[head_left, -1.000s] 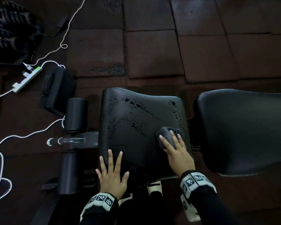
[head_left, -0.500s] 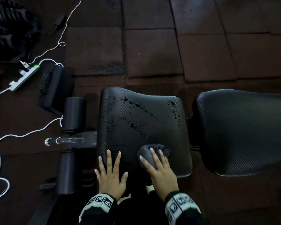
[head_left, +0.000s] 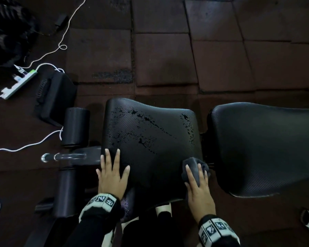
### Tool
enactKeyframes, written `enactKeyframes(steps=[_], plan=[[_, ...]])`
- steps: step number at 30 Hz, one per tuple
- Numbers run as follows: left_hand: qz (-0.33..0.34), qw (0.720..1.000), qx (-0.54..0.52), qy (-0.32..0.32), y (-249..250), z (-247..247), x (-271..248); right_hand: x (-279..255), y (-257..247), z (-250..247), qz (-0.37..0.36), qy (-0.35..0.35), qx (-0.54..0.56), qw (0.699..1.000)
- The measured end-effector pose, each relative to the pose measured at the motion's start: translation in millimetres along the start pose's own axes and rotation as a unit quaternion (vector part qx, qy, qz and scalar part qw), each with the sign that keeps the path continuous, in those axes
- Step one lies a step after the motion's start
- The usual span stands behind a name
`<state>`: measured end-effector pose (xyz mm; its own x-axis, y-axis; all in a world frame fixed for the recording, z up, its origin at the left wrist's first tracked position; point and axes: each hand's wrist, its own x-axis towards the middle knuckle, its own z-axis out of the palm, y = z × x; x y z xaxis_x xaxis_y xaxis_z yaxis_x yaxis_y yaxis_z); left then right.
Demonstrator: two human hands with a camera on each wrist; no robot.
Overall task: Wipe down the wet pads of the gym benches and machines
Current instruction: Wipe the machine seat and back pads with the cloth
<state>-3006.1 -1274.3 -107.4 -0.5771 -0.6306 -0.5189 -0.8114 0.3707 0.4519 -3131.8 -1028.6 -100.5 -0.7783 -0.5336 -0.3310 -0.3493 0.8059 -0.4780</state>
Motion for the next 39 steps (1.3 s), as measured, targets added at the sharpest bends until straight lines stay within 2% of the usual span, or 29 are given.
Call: enactKeyframes(steps=[4, 9, 14, 17, 21, 25, 28, 31, 33, 35, 37, 39], plan=[[-0.029, 0.998, 0.009, -0.048, 10.7, -5.1, 17.4, 25.6, -8.3, -9.3, 0.044, -0.01, 0.007, 0.999], [-0.059, 0.996, 0.039, -0.063, 12.4, -0.5, 20.0, 93.7, -18.7, -27.6, 0.093, 0.001, 0.0, 0.996], [-0.067, 0.994, 0.047, -0.068, 13.4, 0.7, 20.0, 156.5, -26.1, -38.8, 0.099, 0.008, 0.019, 0.995], [-0.071, 0.993, 0.052, -0.079, 12.6, 0.4, 19.4, 184.4, -40.6, -42.9, 0.098, -0.018, -0.015, 0.995], [-0.078, 0.991, 0.063, -0.089, 14.8, -1.2, 19.6, 204.1, -78.9, -34.4, 0.016, -0.055, -0.101, 0.993], [-0.078, 0.991, 0.053, -0.091, 15.2, -2.6, 18.9, 173.9, -103.2, -0.7, -0.125, -0.081, -0.142, 0.979], [-0.081, 0.991, 0.057, -0.09, 15.4, -2.0, 19.0, 132.3, -86.2, 13.7, -0.205, -0.08, -0.143, 0.965], [-0.078, 0.991, 0.055, -0.098, 14.8, -3.0, 18.8, 102.1, -47.2, 5.2, -0.238, -0.079, -0.157, 0.955], [-0.075, 0.991, 0.044, -0.097, 14.5, -4.2, 18.5, 97.4, -23.4, -9.4, -0.216, -0.065, -0.133, 0.965], [-0.074, 0.992, 0.039, -0.099, 14.6, -4.6, 18.5, 105.2, -8.6, -23.8, -0.151, -0.045, -0.098, 0.983], [-0.076, 0.99, 0.049, -0.105, 14.7, -4.9, 18.3, 126.5, -8.4, -34.9, -0.072, -0.028, -0.068, 0.995], [-0.076, 0.99, 0.05, -0.105, 14.6, -4.9, 18.4, 152.7, -20.8, -41.1, -0.01, -0.043, -0.051, 0.998]])
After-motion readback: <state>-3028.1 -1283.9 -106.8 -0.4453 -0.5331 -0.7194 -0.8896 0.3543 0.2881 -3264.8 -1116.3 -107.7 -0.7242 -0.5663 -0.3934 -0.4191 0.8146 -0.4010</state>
